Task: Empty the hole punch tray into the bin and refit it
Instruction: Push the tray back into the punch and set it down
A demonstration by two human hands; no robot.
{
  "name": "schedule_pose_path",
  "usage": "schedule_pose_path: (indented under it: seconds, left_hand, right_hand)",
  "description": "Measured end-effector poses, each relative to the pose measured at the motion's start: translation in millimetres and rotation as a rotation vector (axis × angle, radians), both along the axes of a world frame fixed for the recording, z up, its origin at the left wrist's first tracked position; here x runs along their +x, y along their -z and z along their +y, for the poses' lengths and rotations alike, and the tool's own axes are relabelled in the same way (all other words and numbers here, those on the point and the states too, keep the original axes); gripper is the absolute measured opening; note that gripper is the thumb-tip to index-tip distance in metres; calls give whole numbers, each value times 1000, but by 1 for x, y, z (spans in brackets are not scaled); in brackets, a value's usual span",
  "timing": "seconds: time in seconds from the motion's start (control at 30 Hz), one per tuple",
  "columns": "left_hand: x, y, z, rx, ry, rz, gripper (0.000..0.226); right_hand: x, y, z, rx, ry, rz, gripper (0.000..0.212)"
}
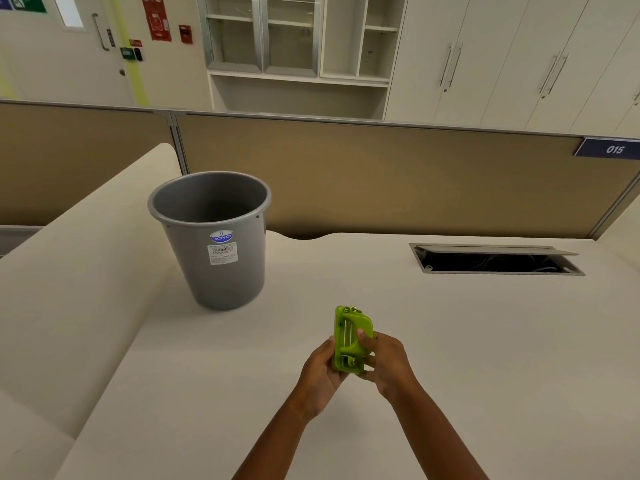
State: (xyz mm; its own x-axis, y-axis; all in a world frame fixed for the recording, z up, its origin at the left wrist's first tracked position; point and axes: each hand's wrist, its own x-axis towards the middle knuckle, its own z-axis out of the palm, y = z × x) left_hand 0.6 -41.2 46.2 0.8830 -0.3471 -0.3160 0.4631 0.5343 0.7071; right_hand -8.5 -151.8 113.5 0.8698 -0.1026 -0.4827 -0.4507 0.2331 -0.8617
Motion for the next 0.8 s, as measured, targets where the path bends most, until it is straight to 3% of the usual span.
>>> schedule_pose_path:
  seconds: [0.23, 0.5, 0.8]
  left_hand:
    - [-12, 3, 5, 119, 96, -103, 28]
    - [-17, 1, -2, 275, 11, -169, 24]
    - [-20, -2, -5, 319, -74, -163, 25]
  right_hand:
    - [3, 1, -9, -13, 81, -18, 14]
    - [0, 5, -10, 7, 85, -31, 14]
    - [1, 6, -5, -54, 103, -18, 11]
